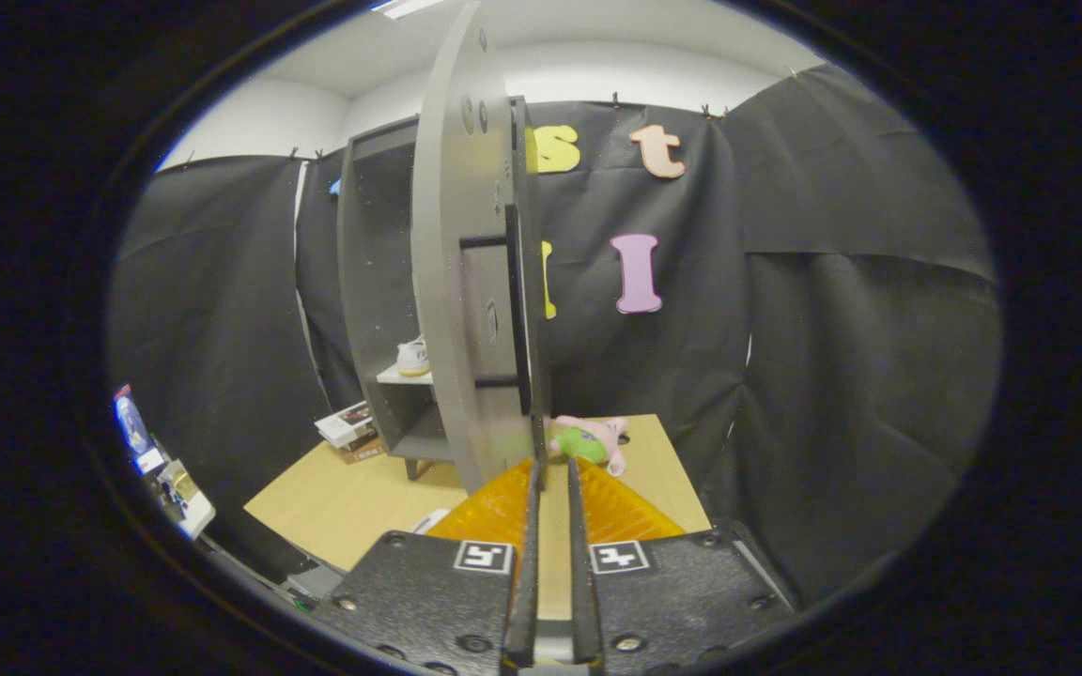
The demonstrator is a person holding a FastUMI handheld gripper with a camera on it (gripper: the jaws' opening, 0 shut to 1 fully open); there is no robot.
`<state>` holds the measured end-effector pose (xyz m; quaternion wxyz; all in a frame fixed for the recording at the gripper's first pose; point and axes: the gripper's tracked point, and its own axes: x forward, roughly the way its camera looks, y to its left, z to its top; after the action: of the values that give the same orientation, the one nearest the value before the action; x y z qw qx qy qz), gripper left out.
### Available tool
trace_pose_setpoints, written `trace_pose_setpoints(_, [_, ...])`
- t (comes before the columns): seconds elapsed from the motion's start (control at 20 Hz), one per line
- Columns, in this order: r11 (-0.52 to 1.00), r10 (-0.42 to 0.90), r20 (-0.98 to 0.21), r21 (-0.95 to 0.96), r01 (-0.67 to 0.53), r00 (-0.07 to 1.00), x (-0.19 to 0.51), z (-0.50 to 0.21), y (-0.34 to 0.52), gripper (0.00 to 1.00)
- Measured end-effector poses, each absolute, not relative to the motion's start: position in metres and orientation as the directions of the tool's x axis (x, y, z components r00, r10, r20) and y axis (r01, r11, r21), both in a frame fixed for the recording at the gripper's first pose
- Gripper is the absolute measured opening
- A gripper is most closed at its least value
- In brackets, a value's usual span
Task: Open the shoe cabinet door, grab the shoes and put them into the shoe cabinet, then close the shoe cabinet door.
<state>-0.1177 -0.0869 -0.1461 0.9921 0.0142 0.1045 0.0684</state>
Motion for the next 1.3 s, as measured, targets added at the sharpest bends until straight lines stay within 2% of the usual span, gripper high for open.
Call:
trace_pose_setpoints(0.3, [0.996,0.093,-0.186,0.023,-0.090,0.978,-0.152,-0.176,-0.101,0.78])
trace_pose_setpoints(0.5, [0.991,0.134,-0.187,0.039,-0.129,0.973,-0.167,-0.199,-0.077,0.91])
trace_pose_setpoints(0.85, [0.976,0.212,-0.269,0.018,-0.215,0.939,-0.166,-0.256,0.017,0.94])
trace_pose_setpoints(1.1, [0.967,0.250,-0.311,0.034,-0.252,0.917,-0.127,-0.300,0.101,0.94])
trace_pose_setpoints(1.3, [0.962,0.270,-0.415,0.074,-0.263,0.869,-0.091,-0.364,0.167,0.94])
